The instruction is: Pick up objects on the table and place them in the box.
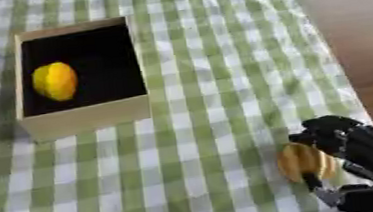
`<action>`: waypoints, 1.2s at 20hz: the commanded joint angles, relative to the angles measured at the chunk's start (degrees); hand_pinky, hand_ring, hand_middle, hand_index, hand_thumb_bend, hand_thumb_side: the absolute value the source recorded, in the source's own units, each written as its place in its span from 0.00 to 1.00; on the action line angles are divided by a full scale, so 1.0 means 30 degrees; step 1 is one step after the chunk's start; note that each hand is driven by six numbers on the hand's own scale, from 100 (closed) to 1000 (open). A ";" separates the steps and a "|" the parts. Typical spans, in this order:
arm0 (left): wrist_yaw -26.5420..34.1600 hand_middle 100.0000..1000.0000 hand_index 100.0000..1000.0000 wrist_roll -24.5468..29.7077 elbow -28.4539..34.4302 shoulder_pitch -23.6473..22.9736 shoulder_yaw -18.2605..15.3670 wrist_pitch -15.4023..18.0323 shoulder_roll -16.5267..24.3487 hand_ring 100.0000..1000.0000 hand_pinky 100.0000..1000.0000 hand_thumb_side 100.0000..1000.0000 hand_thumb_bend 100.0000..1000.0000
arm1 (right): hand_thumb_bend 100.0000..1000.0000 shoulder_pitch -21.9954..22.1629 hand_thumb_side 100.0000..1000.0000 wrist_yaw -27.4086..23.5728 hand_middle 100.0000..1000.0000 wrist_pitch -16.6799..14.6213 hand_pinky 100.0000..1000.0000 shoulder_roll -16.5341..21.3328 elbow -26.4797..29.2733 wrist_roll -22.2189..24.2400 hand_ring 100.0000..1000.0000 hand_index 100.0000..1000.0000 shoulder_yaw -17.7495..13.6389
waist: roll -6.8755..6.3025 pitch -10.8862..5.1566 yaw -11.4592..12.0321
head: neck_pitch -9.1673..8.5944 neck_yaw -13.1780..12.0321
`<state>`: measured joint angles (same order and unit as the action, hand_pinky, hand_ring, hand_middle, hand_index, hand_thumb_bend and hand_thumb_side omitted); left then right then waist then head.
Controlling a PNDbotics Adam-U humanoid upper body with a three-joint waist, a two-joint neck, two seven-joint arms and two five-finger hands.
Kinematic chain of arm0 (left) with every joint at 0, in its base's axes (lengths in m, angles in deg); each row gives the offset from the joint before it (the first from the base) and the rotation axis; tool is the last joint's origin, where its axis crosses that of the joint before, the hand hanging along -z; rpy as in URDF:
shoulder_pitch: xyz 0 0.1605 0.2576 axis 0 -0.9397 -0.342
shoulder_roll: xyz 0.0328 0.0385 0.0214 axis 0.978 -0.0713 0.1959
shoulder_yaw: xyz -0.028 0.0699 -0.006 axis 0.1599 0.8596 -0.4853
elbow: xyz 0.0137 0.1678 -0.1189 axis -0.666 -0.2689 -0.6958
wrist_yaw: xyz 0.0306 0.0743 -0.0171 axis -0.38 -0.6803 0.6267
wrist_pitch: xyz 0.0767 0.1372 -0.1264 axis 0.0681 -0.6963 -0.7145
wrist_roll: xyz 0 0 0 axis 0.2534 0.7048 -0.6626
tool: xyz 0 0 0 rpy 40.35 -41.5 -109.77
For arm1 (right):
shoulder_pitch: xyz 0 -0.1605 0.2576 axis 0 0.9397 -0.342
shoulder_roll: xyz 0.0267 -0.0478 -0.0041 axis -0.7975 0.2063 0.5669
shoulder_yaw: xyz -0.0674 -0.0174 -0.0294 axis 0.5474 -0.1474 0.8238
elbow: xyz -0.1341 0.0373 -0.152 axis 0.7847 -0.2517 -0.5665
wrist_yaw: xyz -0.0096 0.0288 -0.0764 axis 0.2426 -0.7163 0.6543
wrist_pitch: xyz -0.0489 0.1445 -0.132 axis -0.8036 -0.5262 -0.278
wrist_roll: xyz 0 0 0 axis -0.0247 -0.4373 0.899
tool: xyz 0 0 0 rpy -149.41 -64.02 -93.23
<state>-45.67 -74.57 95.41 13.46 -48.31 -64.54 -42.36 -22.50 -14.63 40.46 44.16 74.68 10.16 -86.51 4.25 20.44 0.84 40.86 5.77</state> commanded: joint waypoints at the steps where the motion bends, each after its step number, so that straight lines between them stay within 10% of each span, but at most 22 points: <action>1: 0.0149 0.67 0.79 0.0089 0.0309 0.0272 0.0042 0.0030 0.0012 0.70 0.71 0.62 0.00 | 0.15 -0.0030 0.30 0.0563 0.70 0.0495 0.84 0.0670 0.0312 0.0205 0.86 0.92 -0.0035 | -0.0040 -0.0251 0.0015 | -0.0213 0.0095; 4: 0.0171 0.66 0.79 0.0170 0.0309 0.0282 0.0064 0.0019 -0.0037 0.70 0.71 0.61 0.00 | 0.24 0.0006 0.48 0.0836 0.70 0.0614 0.85 0.0666 0.0312 0.0703 0.86 0.92 0.0100 | -0.0046 -0.0229 0.0038 | -0.0225 0.0119; 9: 0.0242 0.66 0.79 0.0252 0.0309 0.0293 0.0087 -0.0003 -0.0100 0.70 0.71 0.62 0.00 | 0.33 0.0003 0.50 0.0861 0.69 0.0615 0.85 0.0637 0.0312 0.1453 0.86 0.91 0.0207 | -0.0054 -0.0196 0.0041 | -0.0230 0.0147; 24: 0.0298 0.66 0.79 0.0528 0.0309 0.0263 0.0137 -0.0139 -0.0195 0.71 0.71 0.63 0.00 | 0.07 -0.0203 0.39 0.0531 0.63 0.1223 0.79 0.0872 0.0312 0.0313 0.80 0.84 0.0420 | -0.0025 -0.0180 0.0029 | -0.0290 0.0221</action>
<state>-45.01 -73.33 95.41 13.62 -47.96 -65.01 -43.18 -23.25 -12.52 43.94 44.95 75.05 11.23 -85.07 4.26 20.71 1.04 40.69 6.23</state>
